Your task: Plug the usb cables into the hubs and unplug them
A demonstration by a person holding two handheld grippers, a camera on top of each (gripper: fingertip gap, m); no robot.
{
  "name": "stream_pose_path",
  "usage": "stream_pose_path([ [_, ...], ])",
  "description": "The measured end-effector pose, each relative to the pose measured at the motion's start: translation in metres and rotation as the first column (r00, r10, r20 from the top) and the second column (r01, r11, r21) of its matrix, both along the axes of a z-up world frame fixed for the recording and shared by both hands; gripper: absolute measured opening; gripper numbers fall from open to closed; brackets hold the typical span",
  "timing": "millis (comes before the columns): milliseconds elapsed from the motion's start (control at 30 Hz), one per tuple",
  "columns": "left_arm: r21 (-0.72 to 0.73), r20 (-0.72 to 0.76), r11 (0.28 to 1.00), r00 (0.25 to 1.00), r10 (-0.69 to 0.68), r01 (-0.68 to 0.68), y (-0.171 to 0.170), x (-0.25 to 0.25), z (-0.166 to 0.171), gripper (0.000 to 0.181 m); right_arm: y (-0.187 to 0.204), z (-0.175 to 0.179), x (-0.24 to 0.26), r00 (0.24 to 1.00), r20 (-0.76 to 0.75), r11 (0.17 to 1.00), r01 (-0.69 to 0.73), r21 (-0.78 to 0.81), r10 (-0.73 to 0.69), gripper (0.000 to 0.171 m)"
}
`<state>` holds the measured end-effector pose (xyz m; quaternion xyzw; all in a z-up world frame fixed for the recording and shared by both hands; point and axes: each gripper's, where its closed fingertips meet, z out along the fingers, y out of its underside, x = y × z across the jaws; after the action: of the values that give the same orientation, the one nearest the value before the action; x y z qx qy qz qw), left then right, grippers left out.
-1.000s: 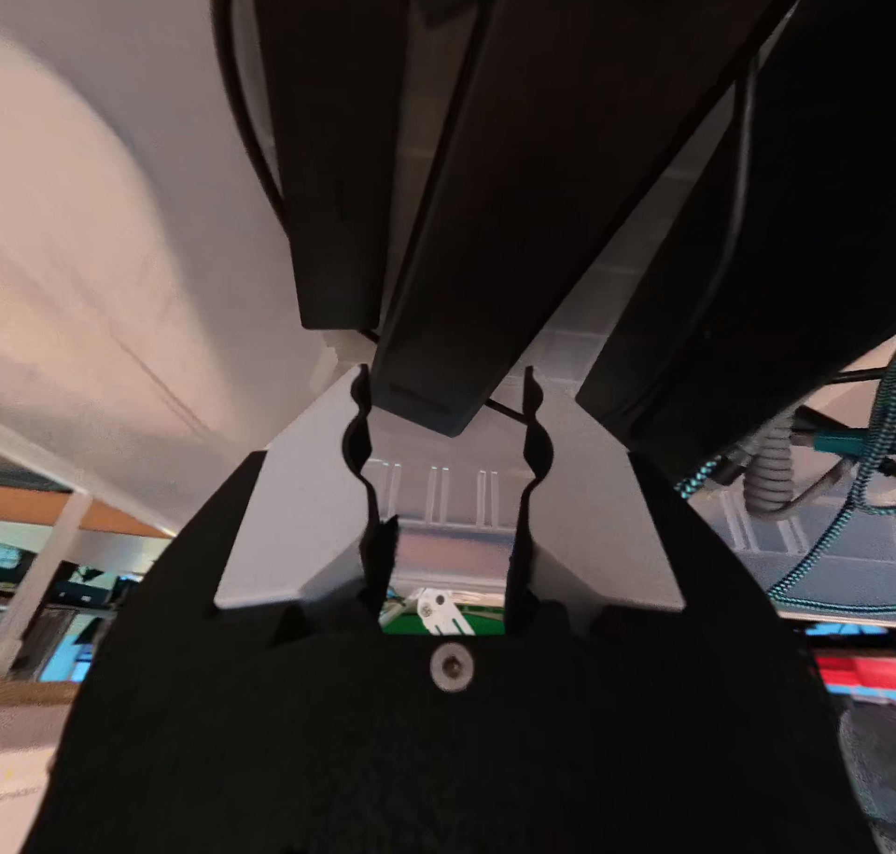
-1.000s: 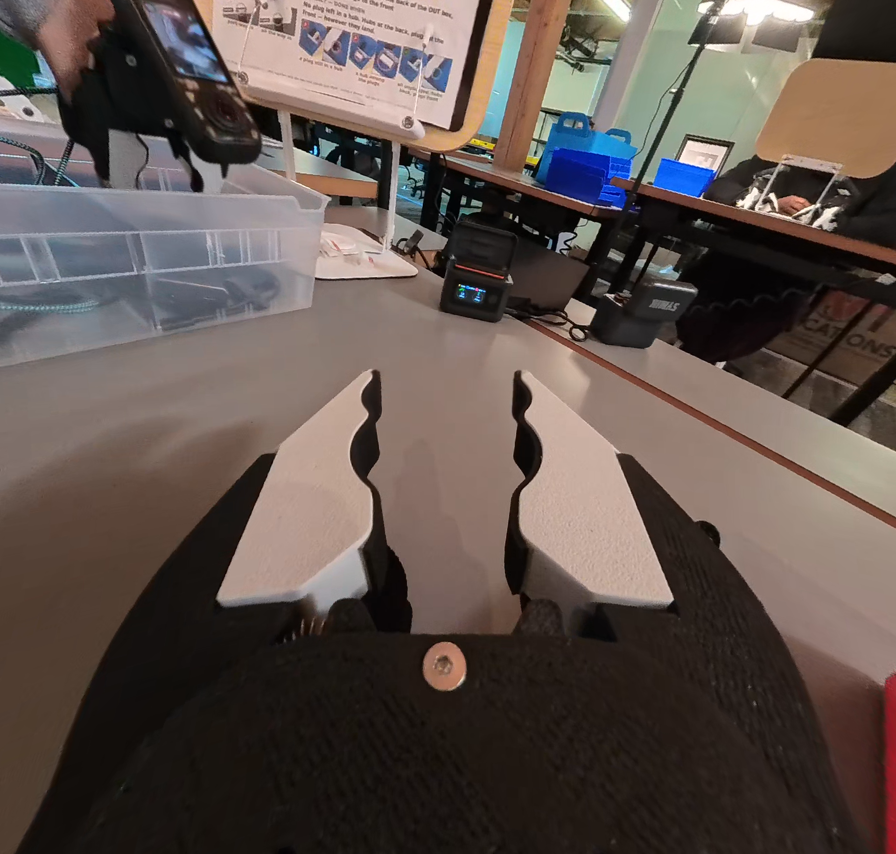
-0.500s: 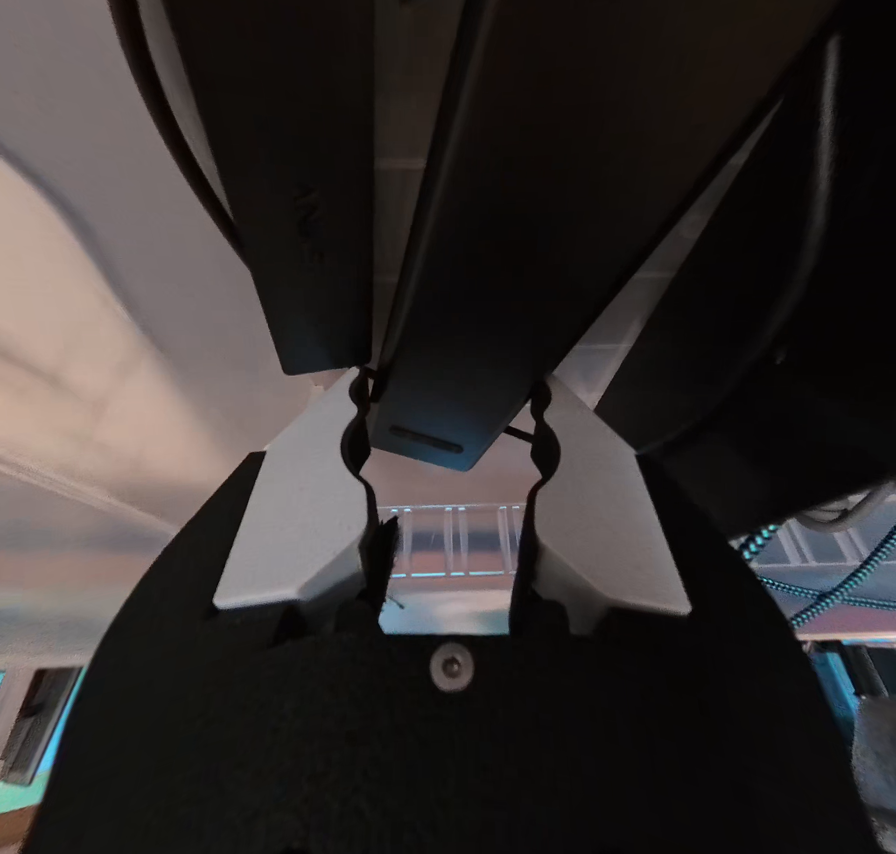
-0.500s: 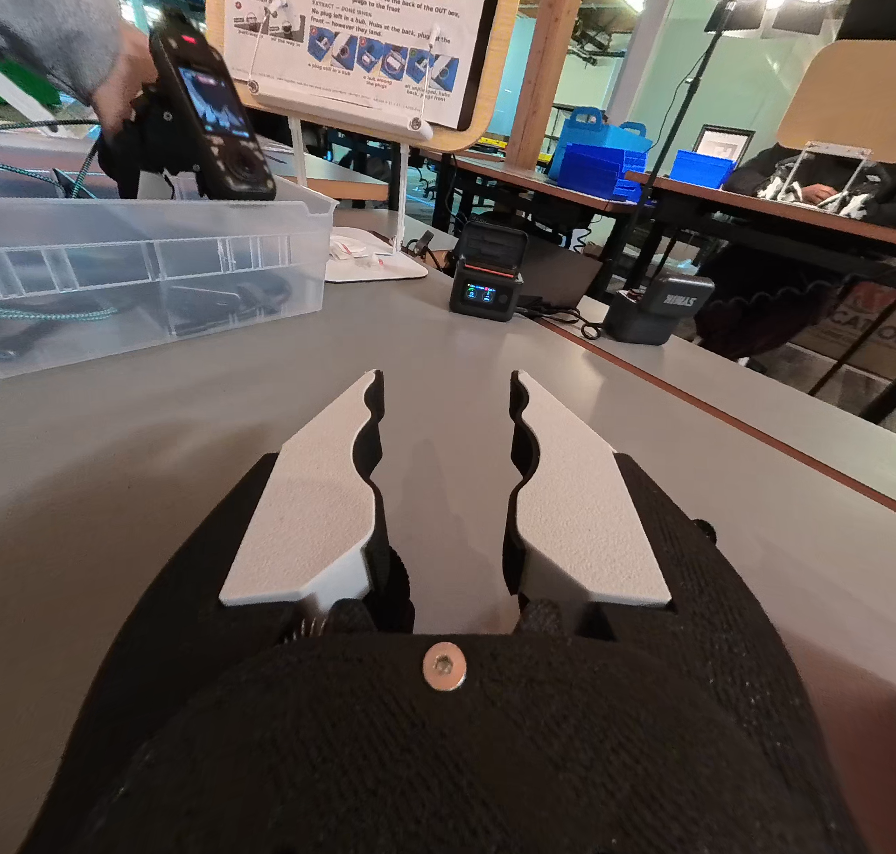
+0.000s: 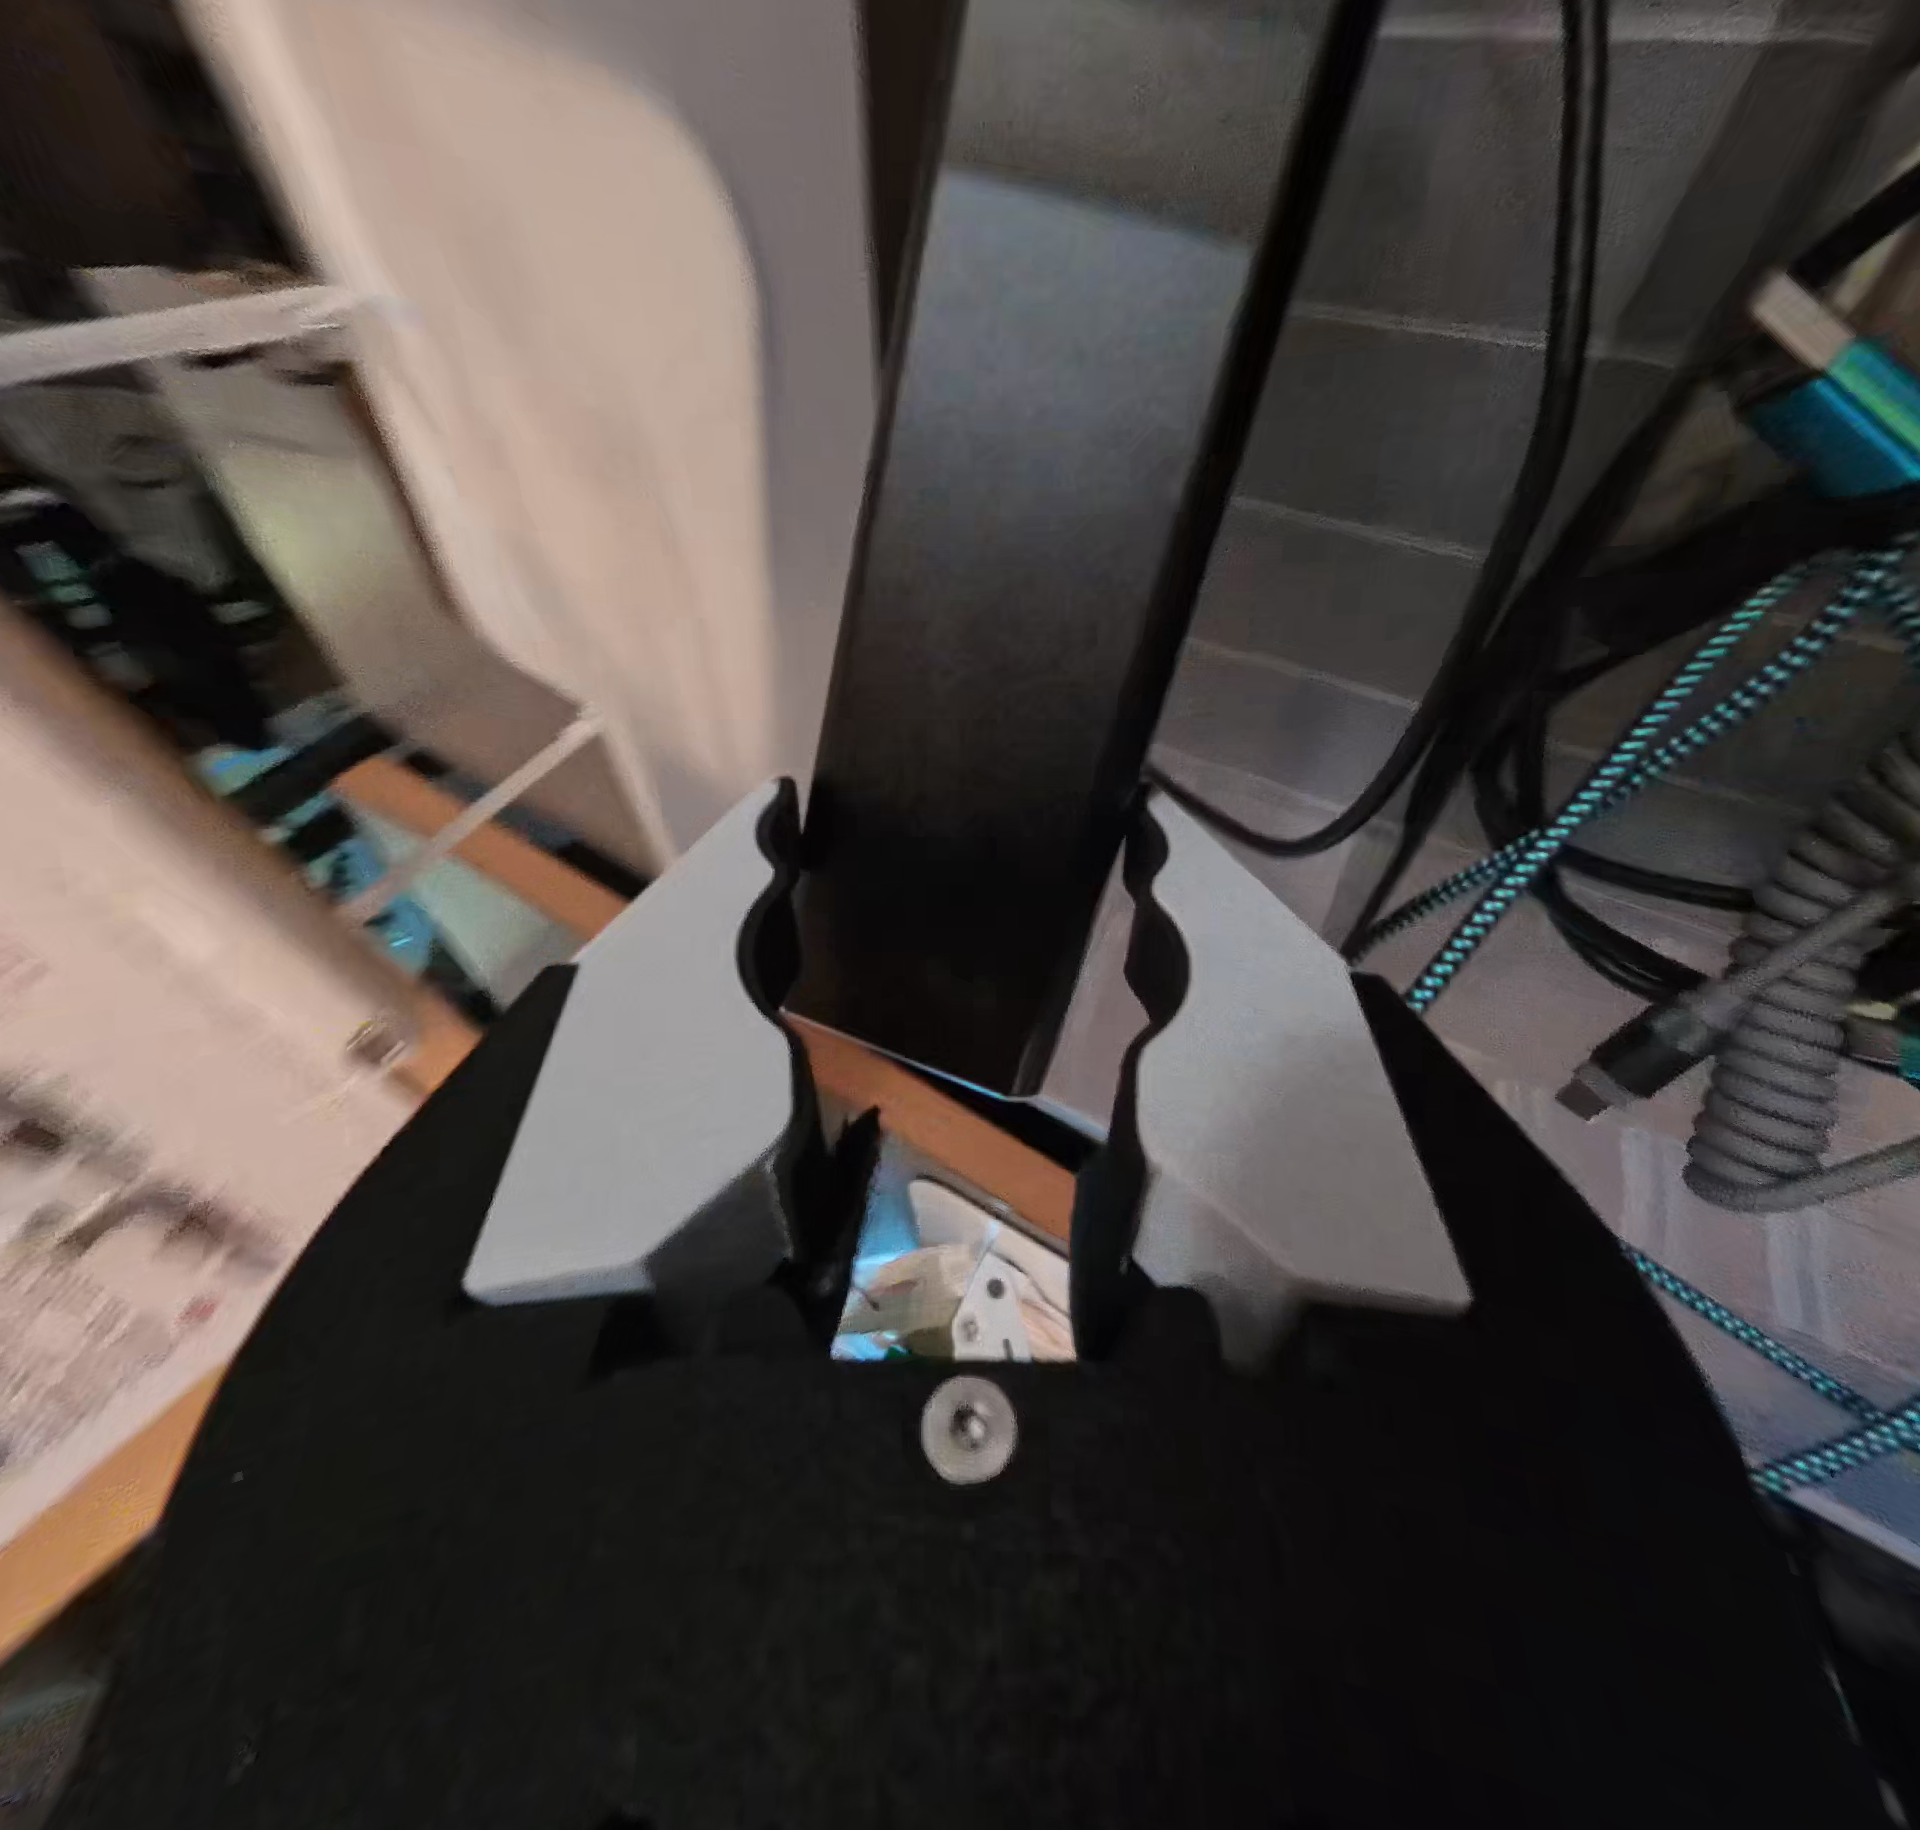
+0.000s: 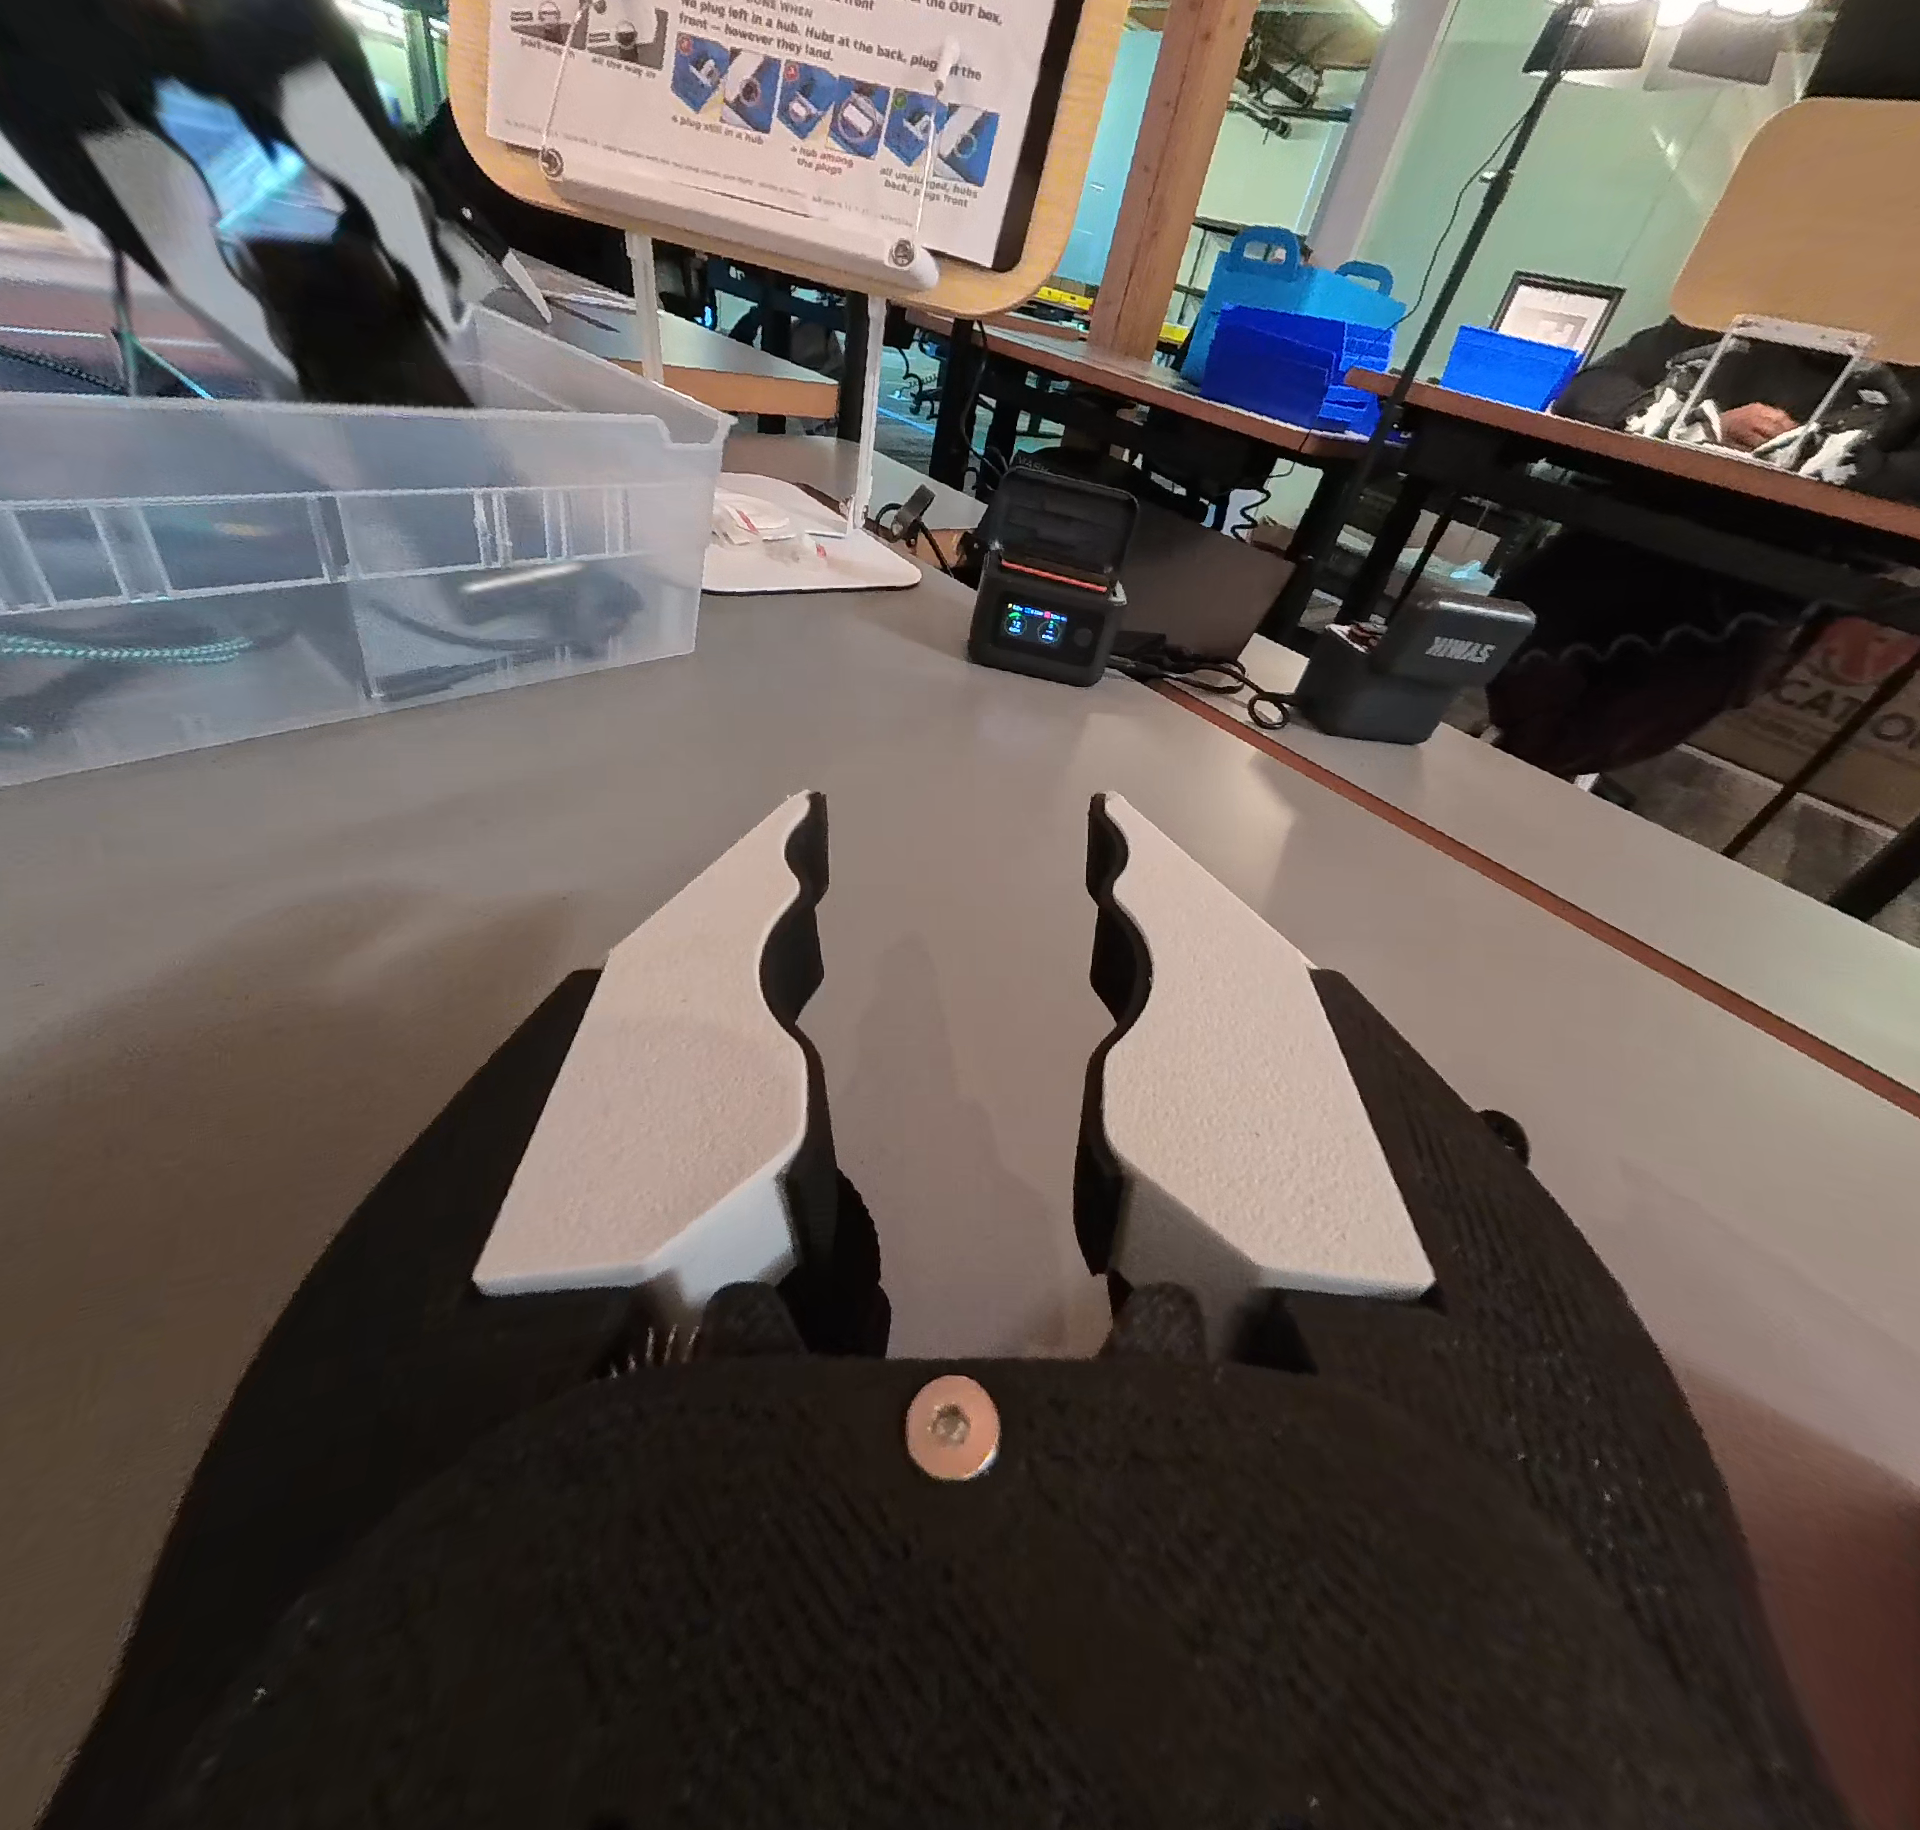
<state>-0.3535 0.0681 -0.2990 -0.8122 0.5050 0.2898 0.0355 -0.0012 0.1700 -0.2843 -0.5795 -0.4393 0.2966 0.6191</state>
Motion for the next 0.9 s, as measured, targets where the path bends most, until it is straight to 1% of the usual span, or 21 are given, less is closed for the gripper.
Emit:
stream_pose_path([
  [100,0.182,-0.073,0.983,0.997,-0.026,0.039,0.0,0.008,0.042,0.06,-0.003,0.0,-0.002,1.0,-0.002,1.0,-0.011,-0.002,0.011,0.049],
  [133,0.223,-0.078,0.974,0.996,-0.033,0.05,-0.001,0.012,0.053,0.059,-0.004,0.0,-0.003,1.0,-0.003,1.0,-0.017,-0.003,0.017,0.049],
  [167,0.247,-0.082,0.967,0.995,-0.047,0.066,-0.002,0.017,0.061,0.054,-0.005,0.0,-0.003,1.0,0.001,1.0,-0.019,-0.001,0.019,0.049],
  [200,0.268,-0.112,0.957,0.99,-0.081,0.109,-0.003,0.023,0.068,0.035,-0.005,0.0,-0.004,1.0,0.004,1.0,-0.019,0.002,0.019,0.049],
  [233,0.289,-0.172,0.943,0.978,-0.118,0.165,-0.003,0.027,0.075,0.024,-0.006,0.0,-0.004,1.0,0.005,1.0,-0.019,0.004,0.019,0.049],
  [267,0.29,-0.209,0.941,0.971,-0.115,0.174,-0.005,0.026,0.078,0.023,-0.007,0.0,-0.004,1.0,0.005,1.0,-0.022,0.004,0.022,0.049],
  [300,0.292,-0.211,0.94,0.97,-0.117,0.177,-0.006,0.027,0.076,0.022,-0.007,0.0,-0.004,1.0,0.005,1.0,-0.025,0.001,0.025,0.049],
  [400,0.25,-0.083,0.962,0.992,-0.093,0.111,-0.013,0.032,0.051,0.007,-0.008,-0.001,-0.004,1.0,0.007,1.0,-0.025,-0.002,0.025,0.049],
  [433,0.293,-0.108,0.946,0.988,-0.112,0.139,-0.008,0.031,0.054,0.002,-0.008,-0.001,-0.004,1.0,0.008,1.0,-0.025,-0.002,0.025,0.049],
  [467,0.3,-0.135,0.944,0.985,-0.103,0.14,-0.008,0.027,0.056,0.0,-0.008,-0.001,-0.004,1.0,0.009,1.0,-0.026,-0.002,0.026,0.049],
  [500,0.297,-0.1,0.951,0.993,-0.06,0.088,-0.009,0.024,0.055,0.0,-0.008,-0.001,-0.004,1.0,0.009,1.0,-0.027,-0.002,0.027,0.049],
  [567,0.288,0.059,0.957,0.998,0.006,-0.023,-0.01,0.028,0.05,0.0,-0.008,-0.001,-0.005,1.0,0.011,1.0,-0.028,-0.003,0.028,0.049],
  [600,0.284,0.103,0.956,0.994,0.04,-0.067,-0.01,0.025,0.05,0.0,-0.009,-0.002,-0.005,0.999,0.013,1.0,-0.029,-0.004,0.029,0.049],
  [667,0.24,0.187,0.956,0.974,0.125,-0.169,-0.013,0.015,0.045,0.0,-0.009,-0.002,-0.005,0.999,0.018,0.999,-0.033,-0.008,0.033,0.049],
  [700,0.199,0.246,0.951,0.952,0.185,-0.236,-0.016,0.012,0.041,0.0,-0.01,-0.003,-0.005,0.999,0.019,0.999,-0.034,-0.009,0.034,0.049],
  [800,0.107,0.374,0.919,0.871,0.317,-0.381,-0.017,0.006,0.031,0.021,-0.011,-0.003,-0.006,0.999,0.023,0.999,-0.038,-0.01,0.039,0.049],
  [867,0.043,0.442,0.903,0.818,0.368,-0.429,-0.014,0.012,0.022,0.037,-0.011,-0.004,-0.006,0.999,0.026,0.999,-0.04,-0.009,0.04,0.049],
  [900,0.0,0.452,0.893,0.797,0.401,-0.45,-0.014,0.014,0.015,0.045,-0.011,-0.004,-0.007,0.999,0.027,0.999,-0.041,-0.01,0.041,0.049],
])
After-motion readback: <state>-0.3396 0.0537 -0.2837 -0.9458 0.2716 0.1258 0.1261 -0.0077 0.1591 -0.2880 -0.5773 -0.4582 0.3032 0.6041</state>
